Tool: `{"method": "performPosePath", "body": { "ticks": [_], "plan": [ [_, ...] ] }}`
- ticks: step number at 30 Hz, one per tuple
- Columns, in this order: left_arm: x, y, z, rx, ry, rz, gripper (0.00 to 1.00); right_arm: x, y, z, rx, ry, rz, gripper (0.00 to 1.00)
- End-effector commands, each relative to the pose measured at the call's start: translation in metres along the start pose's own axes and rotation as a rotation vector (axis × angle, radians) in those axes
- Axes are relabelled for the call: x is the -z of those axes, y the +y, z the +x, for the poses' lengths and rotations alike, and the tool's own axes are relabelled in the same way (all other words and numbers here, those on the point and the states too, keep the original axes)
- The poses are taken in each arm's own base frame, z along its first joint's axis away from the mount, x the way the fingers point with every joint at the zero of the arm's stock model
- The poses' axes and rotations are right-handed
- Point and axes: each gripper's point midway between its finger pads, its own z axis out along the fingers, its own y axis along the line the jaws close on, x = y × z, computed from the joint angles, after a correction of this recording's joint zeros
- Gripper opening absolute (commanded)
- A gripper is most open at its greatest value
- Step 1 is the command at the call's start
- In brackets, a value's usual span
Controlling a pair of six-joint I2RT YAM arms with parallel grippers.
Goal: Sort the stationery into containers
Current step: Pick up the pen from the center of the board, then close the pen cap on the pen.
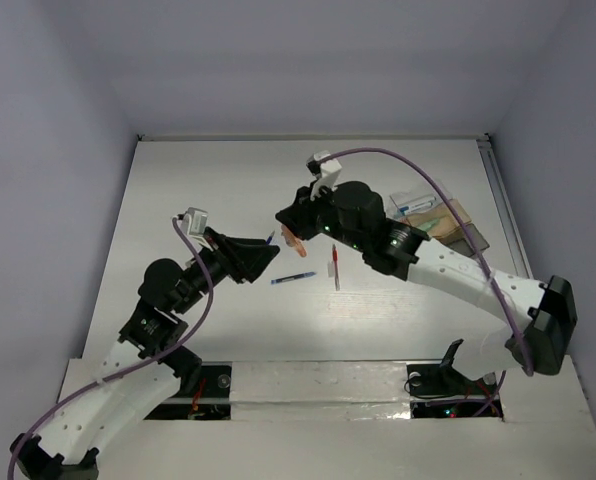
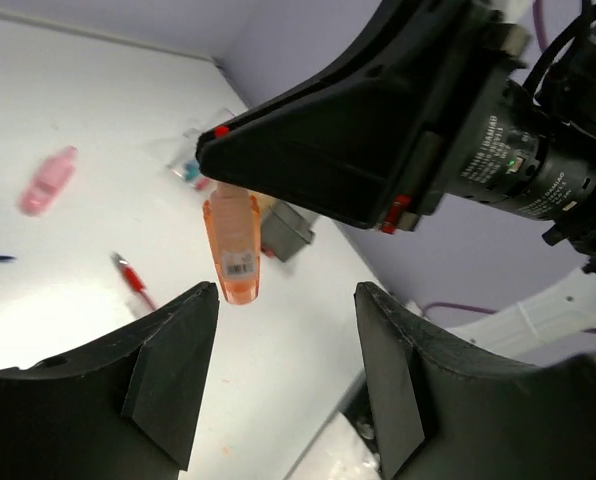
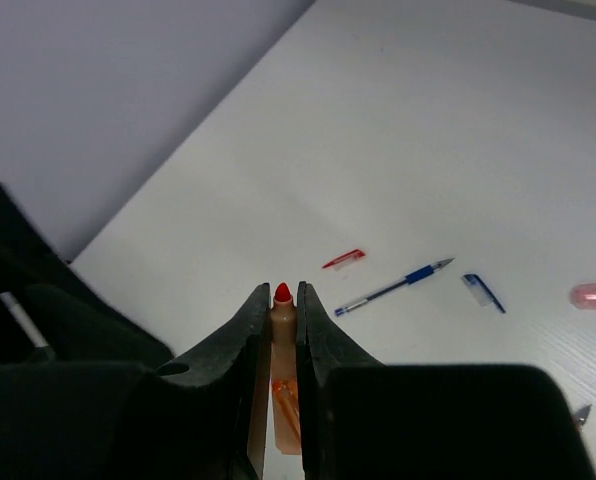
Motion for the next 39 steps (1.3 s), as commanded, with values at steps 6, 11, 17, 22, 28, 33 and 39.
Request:
{"method": "performPosePath", "body": {
  "ticks": [6,11,17,22,28,33,39],
  "plan": [
    [-0.005,-0.055,-0.008,0.138,-0.042,0.333,0.52,0.044,0.035,-0.045,-0.196,-0.231,-0.177,0.00],
    [-0.008,-0.050,0.000,0.178,-0.020,0.325,0.51,0.046,0.041,-0.046,-0.268,-0.267,-0.224,0.00],
    [-0.007,-0.049,-0.002,0.177,-0.034,0.319,0.51,0.044,0.048,-0.045,-0.311,-0.280,-0.275,0.00],
    [-0.010,-0.045,0.002,0.171,-0.015,0.296,0.51,0.049,0.049,-0.052,-0.317,-0.315,-0.289,0.00],
    [-0.011,-0.042,0.004,0.165,-0.009,0.286,0.51,0.054,0.049,-0.058,-0.316,-0.338,-0.290,0.00],
    [-0.012,-0.040,0.000,0.140,-0.020,0.269,0.51,0.061,0.045,-0.065,-0.333,-0.388,-0.279,0.00],
    [-0.013,-0.045,-0.006,0.132,-0.040,0.284,0.51,0.072,0.044,-0.069,-0.355,-0.427,-0.294,0.00]
  ]
}}
